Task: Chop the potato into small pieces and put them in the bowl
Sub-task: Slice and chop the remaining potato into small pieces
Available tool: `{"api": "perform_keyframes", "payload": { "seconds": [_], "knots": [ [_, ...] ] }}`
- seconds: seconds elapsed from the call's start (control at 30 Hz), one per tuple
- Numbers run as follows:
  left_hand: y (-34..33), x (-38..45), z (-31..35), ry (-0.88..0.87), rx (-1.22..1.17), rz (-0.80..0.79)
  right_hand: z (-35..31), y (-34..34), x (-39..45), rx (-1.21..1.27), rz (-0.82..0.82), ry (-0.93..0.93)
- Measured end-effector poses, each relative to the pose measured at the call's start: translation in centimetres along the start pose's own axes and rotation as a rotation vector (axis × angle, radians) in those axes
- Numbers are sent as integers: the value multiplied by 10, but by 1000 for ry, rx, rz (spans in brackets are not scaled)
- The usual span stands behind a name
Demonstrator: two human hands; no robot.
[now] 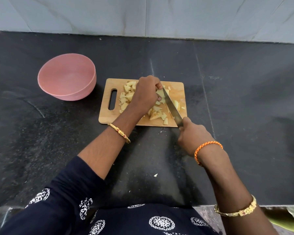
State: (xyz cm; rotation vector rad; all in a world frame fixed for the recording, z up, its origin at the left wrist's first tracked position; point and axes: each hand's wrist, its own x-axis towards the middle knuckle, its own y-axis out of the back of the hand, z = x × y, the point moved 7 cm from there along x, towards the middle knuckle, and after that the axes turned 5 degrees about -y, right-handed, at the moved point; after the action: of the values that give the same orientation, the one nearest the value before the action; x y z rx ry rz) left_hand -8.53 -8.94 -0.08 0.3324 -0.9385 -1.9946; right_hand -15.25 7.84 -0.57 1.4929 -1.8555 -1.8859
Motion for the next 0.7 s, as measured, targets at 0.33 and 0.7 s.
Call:
{"api": "perform_keyframes", "payload": {
  "seconds": [0.33, 0.7],
  "knots": [
    [1, -2, -2, 0, 9, 8, 5, 0, -2, 43, 4, -19],
    [4, -1, -3, -9, 1, -42, 9, 7, -10, 311, 150, 57]
  ]
}}
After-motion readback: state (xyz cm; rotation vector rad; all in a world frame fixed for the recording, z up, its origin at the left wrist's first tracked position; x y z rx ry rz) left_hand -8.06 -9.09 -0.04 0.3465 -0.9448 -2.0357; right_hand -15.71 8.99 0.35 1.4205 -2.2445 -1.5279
